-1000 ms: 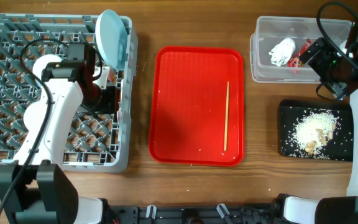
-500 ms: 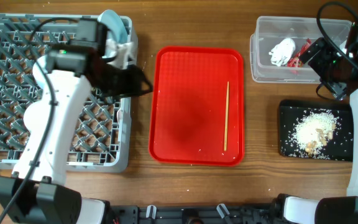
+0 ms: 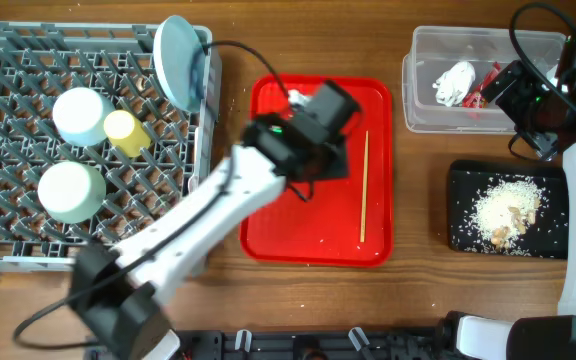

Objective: Sort waste into correct bins and load items into the dishwasher rack
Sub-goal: 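Move left gripper to the red tray and grasp the wooden chopstick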

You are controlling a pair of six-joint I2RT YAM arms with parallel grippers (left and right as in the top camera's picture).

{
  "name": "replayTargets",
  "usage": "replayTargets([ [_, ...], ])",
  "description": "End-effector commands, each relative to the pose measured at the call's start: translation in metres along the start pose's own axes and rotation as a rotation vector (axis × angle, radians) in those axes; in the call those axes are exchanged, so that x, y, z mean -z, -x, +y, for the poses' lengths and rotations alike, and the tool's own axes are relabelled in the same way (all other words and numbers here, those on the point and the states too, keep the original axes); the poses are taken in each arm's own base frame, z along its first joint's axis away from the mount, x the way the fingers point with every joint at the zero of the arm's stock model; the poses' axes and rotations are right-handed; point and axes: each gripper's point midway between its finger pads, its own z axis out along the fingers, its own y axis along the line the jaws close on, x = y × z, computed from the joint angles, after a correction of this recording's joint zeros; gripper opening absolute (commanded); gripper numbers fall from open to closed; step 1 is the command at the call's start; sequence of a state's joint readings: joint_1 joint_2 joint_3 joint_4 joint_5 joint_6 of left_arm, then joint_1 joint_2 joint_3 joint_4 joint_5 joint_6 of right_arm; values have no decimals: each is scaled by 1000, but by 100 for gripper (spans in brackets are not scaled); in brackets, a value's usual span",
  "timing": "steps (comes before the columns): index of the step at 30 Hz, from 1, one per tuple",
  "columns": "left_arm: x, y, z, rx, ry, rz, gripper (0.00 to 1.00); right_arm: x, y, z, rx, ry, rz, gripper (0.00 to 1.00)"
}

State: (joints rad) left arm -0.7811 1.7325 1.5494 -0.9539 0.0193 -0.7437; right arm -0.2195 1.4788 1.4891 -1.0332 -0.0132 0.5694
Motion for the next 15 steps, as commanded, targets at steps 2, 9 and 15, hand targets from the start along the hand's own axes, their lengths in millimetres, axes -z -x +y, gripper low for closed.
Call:
replayTargets([
  [2, -51, -17, -8, 19, 85, 23, 49, 6, 5, -1, 18, -7, -28, 100],
  [9, -107, -37, -33, -47, 75, 32, 49, 6, 5, -1, 18, -7, -28, 100],
  [15, -140, -46, -32, -115, 159, -41, 47, 6, 5, -1, 18, -7, -28, 100],
])
